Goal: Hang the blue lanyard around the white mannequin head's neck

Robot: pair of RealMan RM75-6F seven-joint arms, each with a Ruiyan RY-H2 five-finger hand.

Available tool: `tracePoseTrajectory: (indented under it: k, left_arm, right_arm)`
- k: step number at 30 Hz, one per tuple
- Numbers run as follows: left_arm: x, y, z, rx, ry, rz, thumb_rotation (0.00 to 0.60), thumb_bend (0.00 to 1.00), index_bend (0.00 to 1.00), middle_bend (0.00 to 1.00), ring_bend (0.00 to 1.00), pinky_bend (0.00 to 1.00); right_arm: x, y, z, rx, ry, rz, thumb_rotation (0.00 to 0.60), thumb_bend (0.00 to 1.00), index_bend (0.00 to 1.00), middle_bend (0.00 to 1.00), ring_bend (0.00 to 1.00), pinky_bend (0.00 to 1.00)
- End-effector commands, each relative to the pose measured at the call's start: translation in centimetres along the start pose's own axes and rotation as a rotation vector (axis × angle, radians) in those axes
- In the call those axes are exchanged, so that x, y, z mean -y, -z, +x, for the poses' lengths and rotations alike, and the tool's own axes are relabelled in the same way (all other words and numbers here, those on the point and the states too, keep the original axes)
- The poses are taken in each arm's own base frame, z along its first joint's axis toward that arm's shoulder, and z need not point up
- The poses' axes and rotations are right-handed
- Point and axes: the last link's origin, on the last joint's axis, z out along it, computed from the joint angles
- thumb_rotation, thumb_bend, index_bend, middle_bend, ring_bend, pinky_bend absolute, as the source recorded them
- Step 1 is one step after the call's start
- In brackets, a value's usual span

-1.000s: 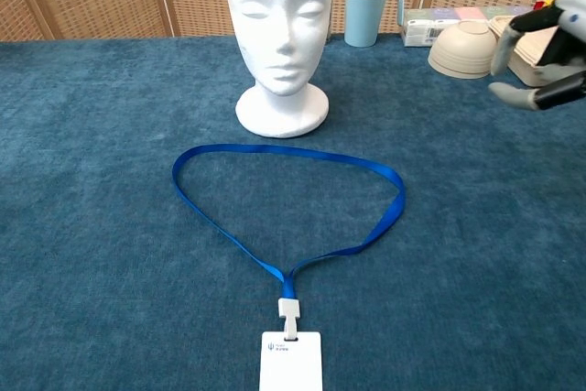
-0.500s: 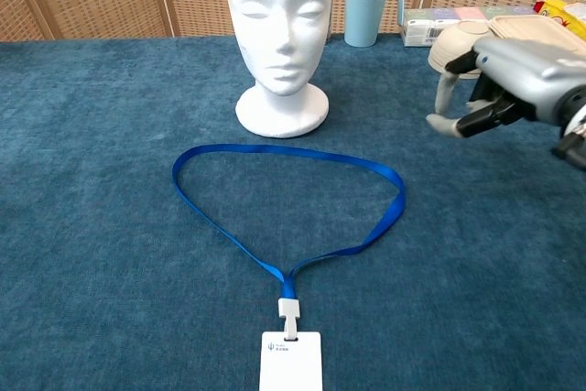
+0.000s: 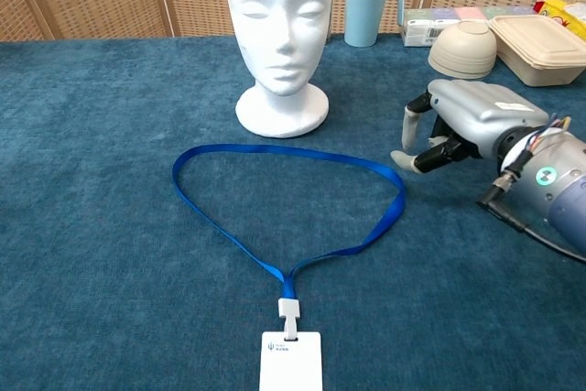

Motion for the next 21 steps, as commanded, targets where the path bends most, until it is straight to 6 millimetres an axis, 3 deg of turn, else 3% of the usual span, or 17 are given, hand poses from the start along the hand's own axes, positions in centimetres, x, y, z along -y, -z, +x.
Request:
tracePoseTrajectory:
  k: [1,21]
  left_arm:
    - [0.0,0.0,-0.1,0.002,0.000,-0.001,0.464,0.20,0.48,0.55,0.45,0.36]
    - [0.0,0.0,-0.6,0.037,-0.001,0.001,0.466,0.20,0.48,0.54,0.44,0.36]
  right_arm:
    - [0.1,0.0,-0.6,0.004,0.024,-0.004,0.407,0.39,0.48,1.00,1.00,1.00]
    - [0.7,-1.0,-2.4,0.033,0.076,-0.018,0.408,0.39,0.48,1.00,1.00,1.00]
